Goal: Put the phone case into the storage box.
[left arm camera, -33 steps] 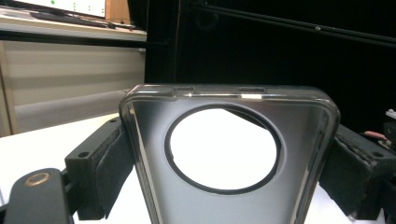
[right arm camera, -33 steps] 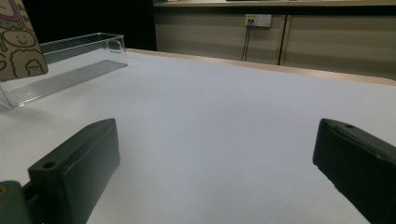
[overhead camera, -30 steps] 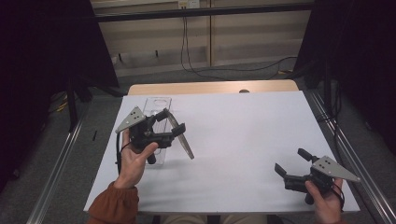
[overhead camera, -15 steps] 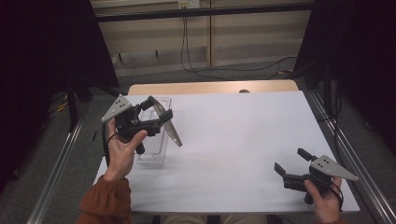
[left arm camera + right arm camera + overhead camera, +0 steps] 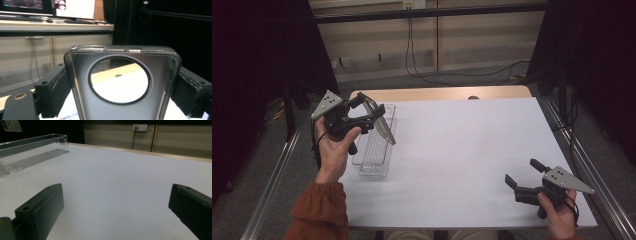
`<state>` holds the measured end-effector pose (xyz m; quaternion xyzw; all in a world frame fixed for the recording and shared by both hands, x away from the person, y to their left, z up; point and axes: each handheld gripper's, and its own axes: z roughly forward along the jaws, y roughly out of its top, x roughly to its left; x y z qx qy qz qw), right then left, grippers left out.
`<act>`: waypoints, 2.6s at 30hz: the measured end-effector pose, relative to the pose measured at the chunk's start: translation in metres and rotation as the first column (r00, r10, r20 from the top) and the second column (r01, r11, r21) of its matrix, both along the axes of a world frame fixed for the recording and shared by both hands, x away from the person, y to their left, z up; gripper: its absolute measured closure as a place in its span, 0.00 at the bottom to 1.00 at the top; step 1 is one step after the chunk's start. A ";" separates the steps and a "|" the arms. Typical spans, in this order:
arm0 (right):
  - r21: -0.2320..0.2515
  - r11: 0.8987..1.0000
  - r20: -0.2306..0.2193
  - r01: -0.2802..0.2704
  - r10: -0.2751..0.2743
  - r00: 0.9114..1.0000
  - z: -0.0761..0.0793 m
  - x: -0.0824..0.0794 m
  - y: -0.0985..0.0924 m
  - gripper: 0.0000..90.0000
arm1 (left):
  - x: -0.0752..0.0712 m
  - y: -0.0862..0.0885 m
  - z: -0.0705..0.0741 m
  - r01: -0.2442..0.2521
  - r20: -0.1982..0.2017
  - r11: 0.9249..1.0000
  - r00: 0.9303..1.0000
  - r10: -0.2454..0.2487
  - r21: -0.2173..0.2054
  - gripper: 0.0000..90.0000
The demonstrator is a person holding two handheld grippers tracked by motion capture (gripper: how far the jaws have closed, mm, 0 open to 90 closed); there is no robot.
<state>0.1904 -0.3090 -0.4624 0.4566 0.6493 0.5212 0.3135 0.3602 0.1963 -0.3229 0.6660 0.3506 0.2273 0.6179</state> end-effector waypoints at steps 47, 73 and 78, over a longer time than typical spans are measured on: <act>0.000 0.999 0.007 -0.034 0.034 0.999 -0.001 0.000 0.000 0.00 | 0.093 -0.007 -0.046 -0.185 0.005 0.978 0.983 0.185 0.100 0.14; 0.000 0.999 0.008 -0.052 0.052 0.999 -0.001 0.000 0.001 0.00 | 0.126 -0.018 -0.074 -0.241 0.014 0.960 0.970 0.241 0.145 0.14; 0.003 0.999 0.010 -0.046 0.046 0.999 -0.001 0.000 0.001 0.00 | 0.131 -0.015 -0.077 -0.257 -0.001 0.955 0.966 0.260 0.146 0.14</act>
